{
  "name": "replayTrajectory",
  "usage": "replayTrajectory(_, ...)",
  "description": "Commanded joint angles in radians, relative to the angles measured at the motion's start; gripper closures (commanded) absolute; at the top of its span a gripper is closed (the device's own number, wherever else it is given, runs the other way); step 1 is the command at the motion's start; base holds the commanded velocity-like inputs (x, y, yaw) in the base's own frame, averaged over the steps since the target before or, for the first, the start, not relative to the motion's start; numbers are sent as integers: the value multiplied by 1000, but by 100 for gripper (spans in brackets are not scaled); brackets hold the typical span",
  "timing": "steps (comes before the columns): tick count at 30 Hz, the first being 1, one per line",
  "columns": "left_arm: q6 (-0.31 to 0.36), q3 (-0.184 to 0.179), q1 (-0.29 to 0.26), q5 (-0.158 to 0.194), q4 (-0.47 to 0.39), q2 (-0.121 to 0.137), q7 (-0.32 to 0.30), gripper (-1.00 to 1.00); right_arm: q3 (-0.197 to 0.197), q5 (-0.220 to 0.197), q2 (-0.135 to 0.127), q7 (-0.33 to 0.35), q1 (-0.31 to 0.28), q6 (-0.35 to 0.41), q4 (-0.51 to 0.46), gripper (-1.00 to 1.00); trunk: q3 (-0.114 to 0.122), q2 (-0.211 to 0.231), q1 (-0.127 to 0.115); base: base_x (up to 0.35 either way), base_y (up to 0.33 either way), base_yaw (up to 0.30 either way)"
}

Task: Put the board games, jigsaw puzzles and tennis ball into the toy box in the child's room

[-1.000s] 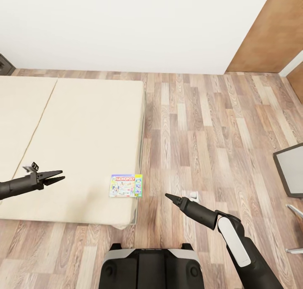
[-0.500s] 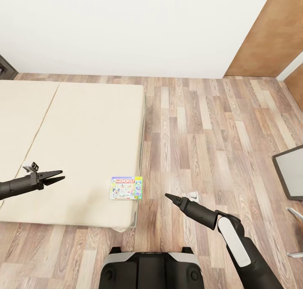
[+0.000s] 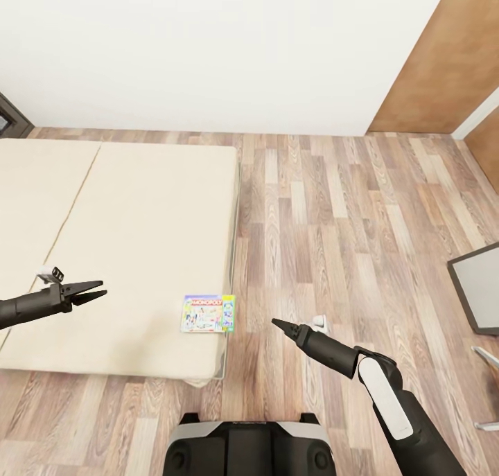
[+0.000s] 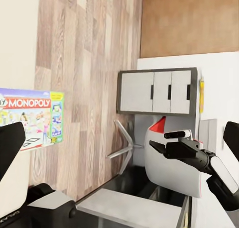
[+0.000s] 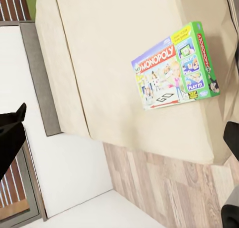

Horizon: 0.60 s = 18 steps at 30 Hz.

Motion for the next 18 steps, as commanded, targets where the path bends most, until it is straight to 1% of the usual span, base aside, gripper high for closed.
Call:
replayTrajectory(1, 11, 0, 0, -1, 0, 0, -4, -100, 0, 0, -1, 1, 0, 3, 0, -100, 1, -1, 1, 0, 0, 0)
replayTrajectory(18, 10, 0, 0, -1, 0, 0, -4, -100, 0, 0, -1, 2, 0, 3, 0, -100, 29, -1, 1, 0, 0, 0)
